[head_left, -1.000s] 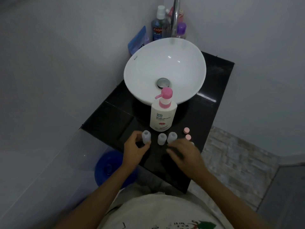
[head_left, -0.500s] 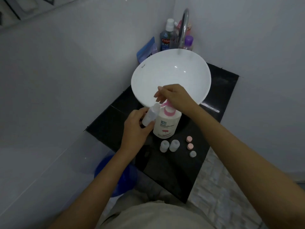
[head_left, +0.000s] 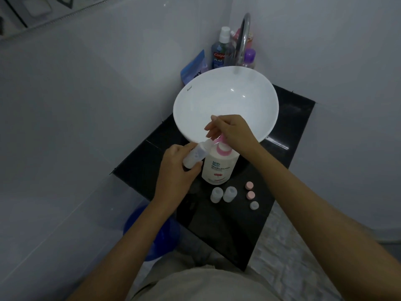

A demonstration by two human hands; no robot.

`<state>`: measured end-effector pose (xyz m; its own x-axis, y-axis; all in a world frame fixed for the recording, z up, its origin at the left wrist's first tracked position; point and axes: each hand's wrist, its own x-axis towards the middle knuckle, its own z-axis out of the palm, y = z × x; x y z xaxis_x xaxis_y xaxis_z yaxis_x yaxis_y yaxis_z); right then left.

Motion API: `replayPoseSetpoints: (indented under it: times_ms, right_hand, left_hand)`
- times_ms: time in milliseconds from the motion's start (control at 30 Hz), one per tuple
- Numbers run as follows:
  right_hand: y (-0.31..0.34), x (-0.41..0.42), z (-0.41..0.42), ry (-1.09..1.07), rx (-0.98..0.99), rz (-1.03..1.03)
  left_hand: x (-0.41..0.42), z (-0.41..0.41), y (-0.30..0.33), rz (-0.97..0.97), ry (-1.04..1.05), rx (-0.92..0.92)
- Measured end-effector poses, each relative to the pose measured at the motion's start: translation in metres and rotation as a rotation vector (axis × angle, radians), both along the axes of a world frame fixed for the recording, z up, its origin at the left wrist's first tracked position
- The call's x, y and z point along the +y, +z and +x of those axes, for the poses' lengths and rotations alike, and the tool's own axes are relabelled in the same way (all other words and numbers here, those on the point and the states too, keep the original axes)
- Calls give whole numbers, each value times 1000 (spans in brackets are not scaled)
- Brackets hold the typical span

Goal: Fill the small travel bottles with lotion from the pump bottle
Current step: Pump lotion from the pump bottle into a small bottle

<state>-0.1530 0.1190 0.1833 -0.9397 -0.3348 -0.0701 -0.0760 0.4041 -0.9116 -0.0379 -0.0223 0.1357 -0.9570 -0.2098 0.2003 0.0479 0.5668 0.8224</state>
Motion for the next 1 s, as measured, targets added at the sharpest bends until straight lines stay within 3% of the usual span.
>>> replayPoseSetpoints:
  times_ms: [233,733,1000]
  right_hand:
    - [0,0,2,-19,20,-31]
    - [-19,0,4,-3,-69,-40]
    - [-6,2,2,18,-69,-35]
  left_hand:
    - [2,-2,3,-27,-52,38]
    - [1,3,-6,272,-117,-23]
    - [0,2,4,294,-124,-34]
